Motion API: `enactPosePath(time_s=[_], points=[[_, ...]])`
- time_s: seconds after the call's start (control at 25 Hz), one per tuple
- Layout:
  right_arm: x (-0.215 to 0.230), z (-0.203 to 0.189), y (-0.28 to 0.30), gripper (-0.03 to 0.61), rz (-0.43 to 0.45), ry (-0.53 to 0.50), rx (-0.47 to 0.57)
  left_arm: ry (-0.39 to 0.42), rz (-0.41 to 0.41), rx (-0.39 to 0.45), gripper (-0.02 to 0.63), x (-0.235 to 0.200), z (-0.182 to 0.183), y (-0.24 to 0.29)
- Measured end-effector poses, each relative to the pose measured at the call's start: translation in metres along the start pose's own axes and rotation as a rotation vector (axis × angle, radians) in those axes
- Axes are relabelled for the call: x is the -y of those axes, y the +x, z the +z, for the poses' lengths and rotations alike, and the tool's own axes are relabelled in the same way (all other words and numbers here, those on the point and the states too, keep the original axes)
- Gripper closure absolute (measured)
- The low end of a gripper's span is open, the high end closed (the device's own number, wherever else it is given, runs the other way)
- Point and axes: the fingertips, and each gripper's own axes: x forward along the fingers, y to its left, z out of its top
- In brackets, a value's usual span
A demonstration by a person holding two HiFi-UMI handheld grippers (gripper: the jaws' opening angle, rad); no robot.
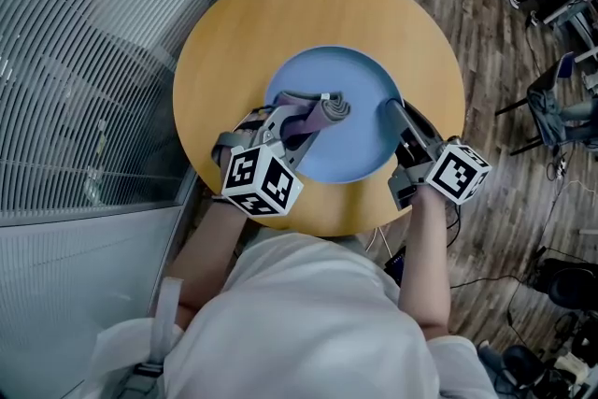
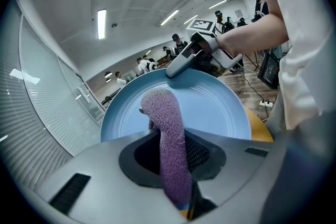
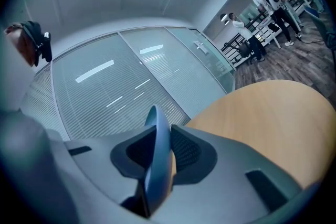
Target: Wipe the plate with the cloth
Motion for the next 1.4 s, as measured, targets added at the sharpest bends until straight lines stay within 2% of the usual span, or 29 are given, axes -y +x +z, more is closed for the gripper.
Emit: enactPosePath(time_s=[0.6, 0.72, 1.2, 1.4], points=[[0.0, -0.003, 0.001, 0.5, 0.006, -0.015, -0.02, 0.06, -0.048, 0.038, 0.537, 0.021, 0.037, 0.016], [-0.003, -0.008, 0.002, 0.5, 0.03, 0.0, -0.026, 0.069, -0.058, 0.044, 0.537, 0.027, 0.041, 0.017], [-0.013, -0.002, 0.007, 0.499, 0.019, -0.021, -0.049, 0.108, -0.098, 0.063, 0.537, 0.036, 0.063, 0.017], [-0.011, -0.002, 0.005, 0.499, 0.017, -0.024, -0.044, 0.181, -0.119, 0.07, 0.537, 0.045, 0.065, 0.02]])
